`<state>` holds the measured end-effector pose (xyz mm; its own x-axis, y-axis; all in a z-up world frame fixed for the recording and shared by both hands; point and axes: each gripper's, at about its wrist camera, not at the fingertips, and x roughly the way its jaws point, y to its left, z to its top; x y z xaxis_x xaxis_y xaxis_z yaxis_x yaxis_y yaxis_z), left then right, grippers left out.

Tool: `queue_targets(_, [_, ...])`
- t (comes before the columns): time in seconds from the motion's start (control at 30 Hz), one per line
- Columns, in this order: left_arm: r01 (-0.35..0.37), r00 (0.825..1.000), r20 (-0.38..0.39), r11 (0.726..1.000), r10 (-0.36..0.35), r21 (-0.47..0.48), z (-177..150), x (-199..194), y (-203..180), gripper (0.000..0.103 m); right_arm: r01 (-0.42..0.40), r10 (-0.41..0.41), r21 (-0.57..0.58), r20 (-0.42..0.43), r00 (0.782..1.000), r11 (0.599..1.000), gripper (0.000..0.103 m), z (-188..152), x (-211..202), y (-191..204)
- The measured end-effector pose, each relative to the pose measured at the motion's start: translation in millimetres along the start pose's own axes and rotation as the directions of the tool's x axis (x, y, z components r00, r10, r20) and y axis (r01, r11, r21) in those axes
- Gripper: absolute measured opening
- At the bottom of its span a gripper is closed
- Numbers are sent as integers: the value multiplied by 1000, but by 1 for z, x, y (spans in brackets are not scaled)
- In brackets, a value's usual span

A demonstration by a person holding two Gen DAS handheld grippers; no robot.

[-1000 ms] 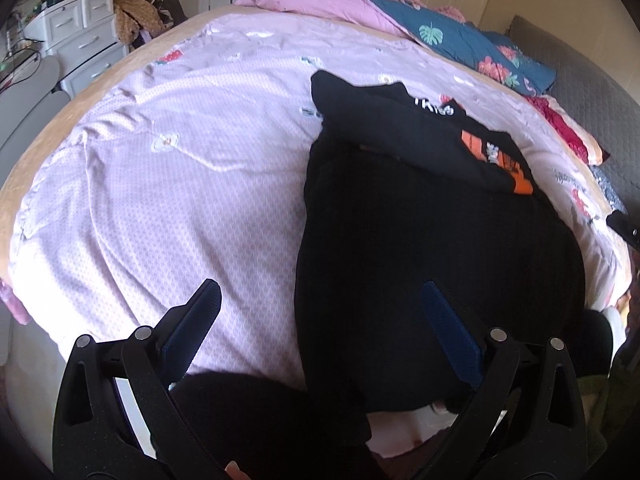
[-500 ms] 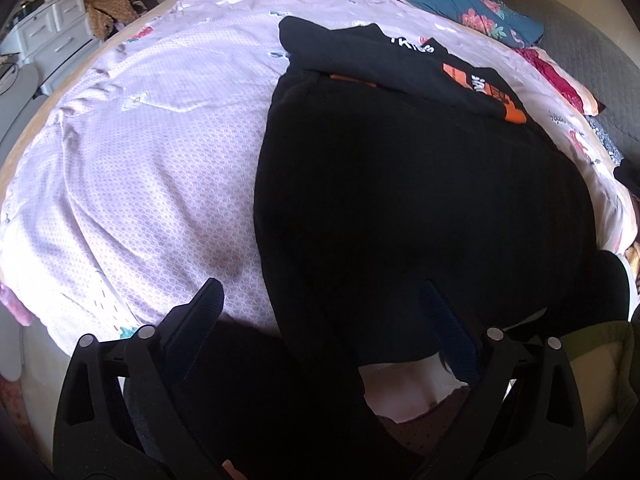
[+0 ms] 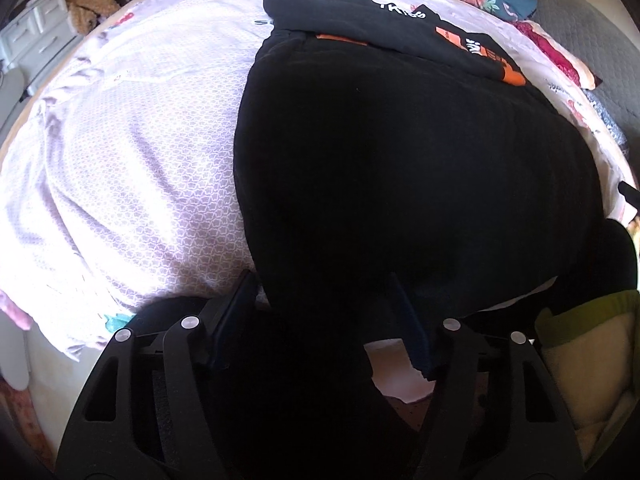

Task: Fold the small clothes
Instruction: 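Grasp the shirt hem with both grippers and lift it, then fold the hem up over the body toward the collar with both grippers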

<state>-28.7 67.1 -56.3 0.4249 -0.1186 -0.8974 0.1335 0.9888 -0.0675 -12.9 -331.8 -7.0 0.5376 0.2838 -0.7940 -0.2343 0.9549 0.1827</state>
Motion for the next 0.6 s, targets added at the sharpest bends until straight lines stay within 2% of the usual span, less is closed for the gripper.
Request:
queue_targets(0.07, [-11, 1000, 2, 1000, 11, 9, 1, 2, -3, 58, 5, -5, -4, -42, 999, 1000, 96, -5, 7, -1])
queue_targets(0.2, [-10, 1000, 25, 1000, 11, -25, 4, 0, 6, 38, 15, -16, -7, -126, 992, 1000, 95, -17, 24, 2])
queue_targets(0.23, [-3, 1000, 31, 999, 4, -37, 4, -2, 10, 32, 20, -21, -8, -146, 989, 1000, 90, -20, 28, 3])
queue_targets(0.27, [2, 999, 33, 999, 0, -44, 4, -3, 12, 30, 23, -25, -14, -146, 989, 1000, 79, -22, 31, 4])
queue_targets(0.33, [18, 999, 38, 998, -16, -57, 4, -5, 16, 24, 32, -35, -20, -175, 984, 999, 69, -26, 35, 4])
queue_targets(0.5, [40, 998, 48, 997, -37, -63, 3, -8, 17, 17, 87, -105, -99, -193, 976, 991, 36, -35, 39, 15])
queue_targets(0.57, [50, 998, 50, 997, -46, -65, 2, -9, 16, 13, 115, -133, -111, -181, 974, 987, 20, -37, 36, 14])
queue_targets(0.6, [58, 997, 53, 996, -55, -68, 2, -10, 17, 11, 119, -136, -109, -169, 976, 987, 16, -37, 32, 12])
